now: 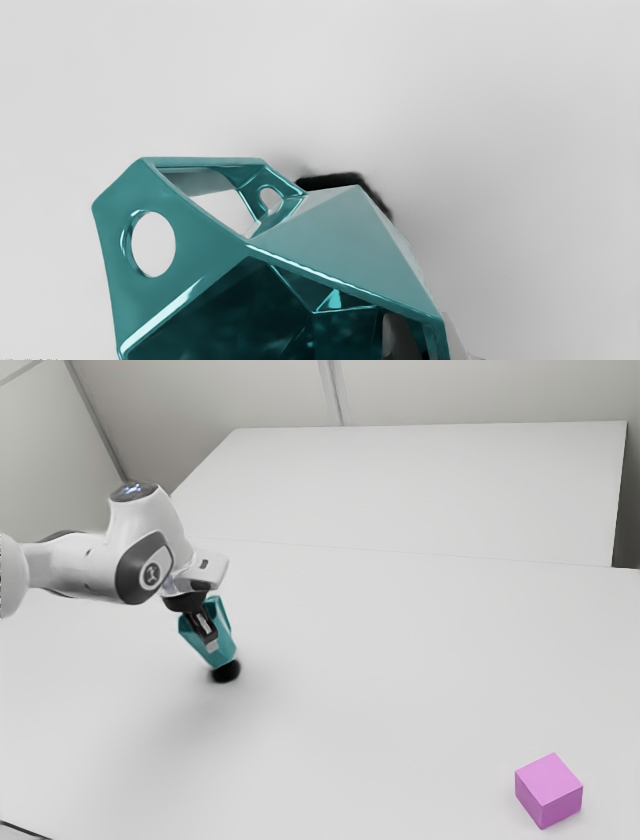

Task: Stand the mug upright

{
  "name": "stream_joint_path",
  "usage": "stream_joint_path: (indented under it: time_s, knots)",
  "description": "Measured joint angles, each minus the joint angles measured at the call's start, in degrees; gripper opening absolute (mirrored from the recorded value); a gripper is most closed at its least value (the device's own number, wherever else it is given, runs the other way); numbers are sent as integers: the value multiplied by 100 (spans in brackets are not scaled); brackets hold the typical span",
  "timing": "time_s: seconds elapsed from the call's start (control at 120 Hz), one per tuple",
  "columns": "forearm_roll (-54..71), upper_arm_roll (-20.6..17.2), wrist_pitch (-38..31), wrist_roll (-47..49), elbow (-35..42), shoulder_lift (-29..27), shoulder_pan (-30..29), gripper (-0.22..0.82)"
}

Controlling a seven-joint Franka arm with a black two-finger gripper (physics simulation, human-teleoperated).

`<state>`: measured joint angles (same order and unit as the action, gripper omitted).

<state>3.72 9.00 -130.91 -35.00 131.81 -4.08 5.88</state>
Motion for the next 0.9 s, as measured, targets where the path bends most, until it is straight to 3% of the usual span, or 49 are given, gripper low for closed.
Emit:
stream_joint_path:
  time_s: [0.358,0.767,0.9]
  knots:
    - [39,-2,106,1513,-117,278,228,-18]
    - [43,13,267,2459,-264,550,266,-18]
    - [-2,14,376,2609,-354,624,323,-10]
